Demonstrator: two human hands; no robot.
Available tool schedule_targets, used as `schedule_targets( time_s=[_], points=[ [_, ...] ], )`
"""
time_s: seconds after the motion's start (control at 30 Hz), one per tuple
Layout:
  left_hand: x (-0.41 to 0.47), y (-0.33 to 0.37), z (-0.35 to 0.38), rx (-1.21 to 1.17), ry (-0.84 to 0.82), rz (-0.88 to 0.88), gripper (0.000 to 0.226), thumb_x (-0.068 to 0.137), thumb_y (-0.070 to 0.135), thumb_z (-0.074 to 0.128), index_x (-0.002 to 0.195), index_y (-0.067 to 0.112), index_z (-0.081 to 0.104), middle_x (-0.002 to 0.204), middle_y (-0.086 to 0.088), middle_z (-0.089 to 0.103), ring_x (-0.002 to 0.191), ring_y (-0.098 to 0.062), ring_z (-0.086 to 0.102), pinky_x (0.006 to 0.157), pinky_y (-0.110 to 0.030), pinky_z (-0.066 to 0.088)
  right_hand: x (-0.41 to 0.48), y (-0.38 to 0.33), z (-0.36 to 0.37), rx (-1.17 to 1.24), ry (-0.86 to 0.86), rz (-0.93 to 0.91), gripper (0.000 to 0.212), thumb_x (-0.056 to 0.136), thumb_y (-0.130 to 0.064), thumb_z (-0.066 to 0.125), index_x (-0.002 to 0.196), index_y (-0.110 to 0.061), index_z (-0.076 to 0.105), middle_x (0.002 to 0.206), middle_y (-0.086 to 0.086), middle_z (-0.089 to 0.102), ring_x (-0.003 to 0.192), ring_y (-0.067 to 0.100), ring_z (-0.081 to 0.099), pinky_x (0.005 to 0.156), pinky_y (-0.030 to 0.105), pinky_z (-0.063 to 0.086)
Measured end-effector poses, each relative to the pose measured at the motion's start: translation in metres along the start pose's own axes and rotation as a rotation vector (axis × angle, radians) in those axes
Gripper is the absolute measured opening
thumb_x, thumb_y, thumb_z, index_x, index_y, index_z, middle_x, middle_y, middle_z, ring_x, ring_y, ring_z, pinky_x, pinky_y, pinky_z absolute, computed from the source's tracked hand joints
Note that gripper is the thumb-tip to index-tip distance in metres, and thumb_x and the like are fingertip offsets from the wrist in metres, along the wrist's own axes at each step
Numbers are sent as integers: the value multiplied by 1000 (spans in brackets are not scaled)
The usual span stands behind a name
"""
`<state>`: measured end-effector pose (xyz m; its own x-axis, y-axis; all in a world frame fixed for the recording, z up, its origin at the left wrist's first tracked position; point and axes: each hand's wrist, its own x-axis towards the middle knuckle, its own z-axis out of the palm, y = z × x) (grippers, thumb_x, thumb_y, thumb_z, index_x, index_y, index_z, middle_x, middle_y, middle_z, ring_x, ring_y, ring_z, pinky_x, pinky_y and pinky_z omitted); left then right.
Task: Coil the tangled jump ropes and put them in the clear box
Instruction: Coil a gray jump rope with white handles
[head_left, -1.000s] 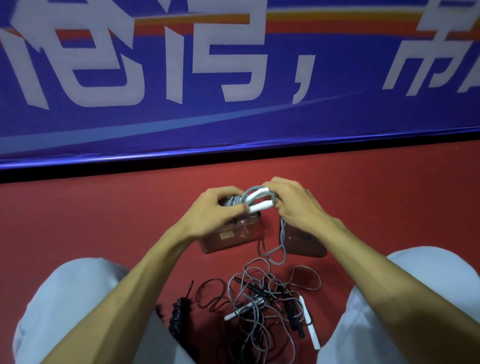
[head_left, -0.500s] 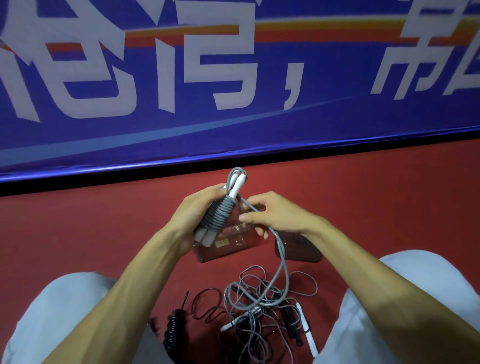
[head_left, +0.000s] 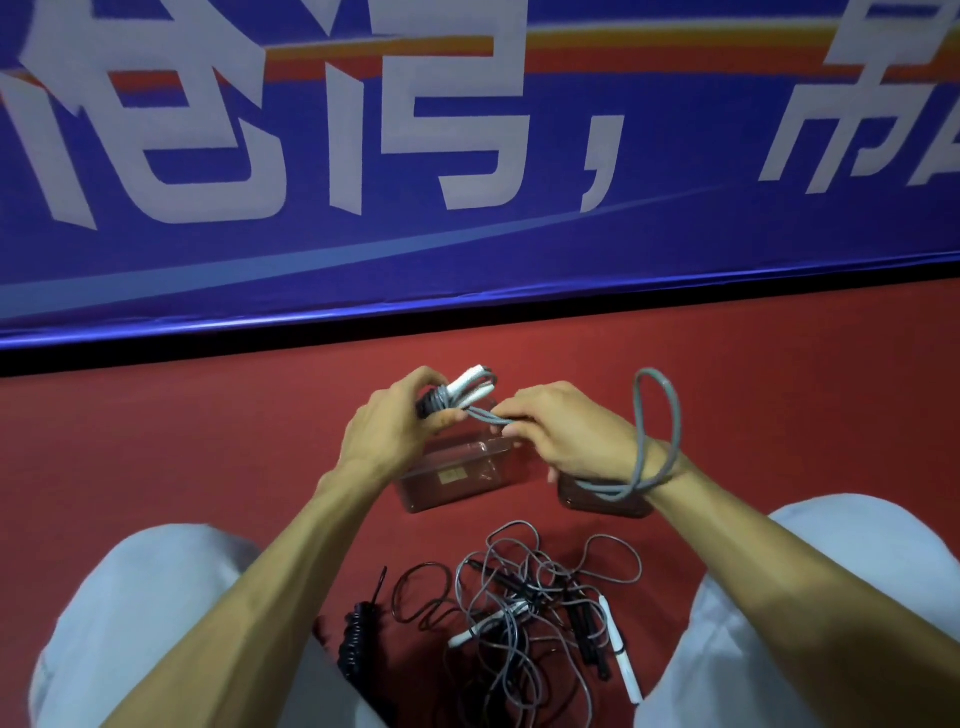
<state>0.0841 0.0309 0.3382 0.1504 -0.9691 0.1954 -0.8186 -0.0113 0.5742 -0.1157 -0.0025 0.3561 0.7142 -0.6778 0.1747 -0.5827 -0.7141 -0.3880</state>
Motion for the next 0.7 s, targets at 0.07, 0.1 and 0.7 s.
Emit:
schedule_targets(
  time_s=[0.07,0.1,0.7],
  points=[
    [-1,-1,1,67,-68,20,37,82,49,70,113,35,55,93,5,61,83,-24,58,64,-34,40,0,1,3,-122,15,-109,12,93,-10,55,92,-8,67,84,9,64,80,29,63,71,37,49],
    [-1,-1,1,102,-100,36,36,83,48,70,113,35,55,92,5,61,82,-23,57,63,-33,38,-1,1,5,-150,22,-149,10,92,-11,56,89,-9,66,84,7,64,81,28,62,72,39,49],
    [-14,12,6,115,-259,297,52,62,88,49,102,57,58,76,9,64,72,-9,57,66,-36,49,-5,12,3,-68,406,61,26,79,-47,70,78,-21,72,73,-3,60,67,19,55,60,34,46]
  ],
)
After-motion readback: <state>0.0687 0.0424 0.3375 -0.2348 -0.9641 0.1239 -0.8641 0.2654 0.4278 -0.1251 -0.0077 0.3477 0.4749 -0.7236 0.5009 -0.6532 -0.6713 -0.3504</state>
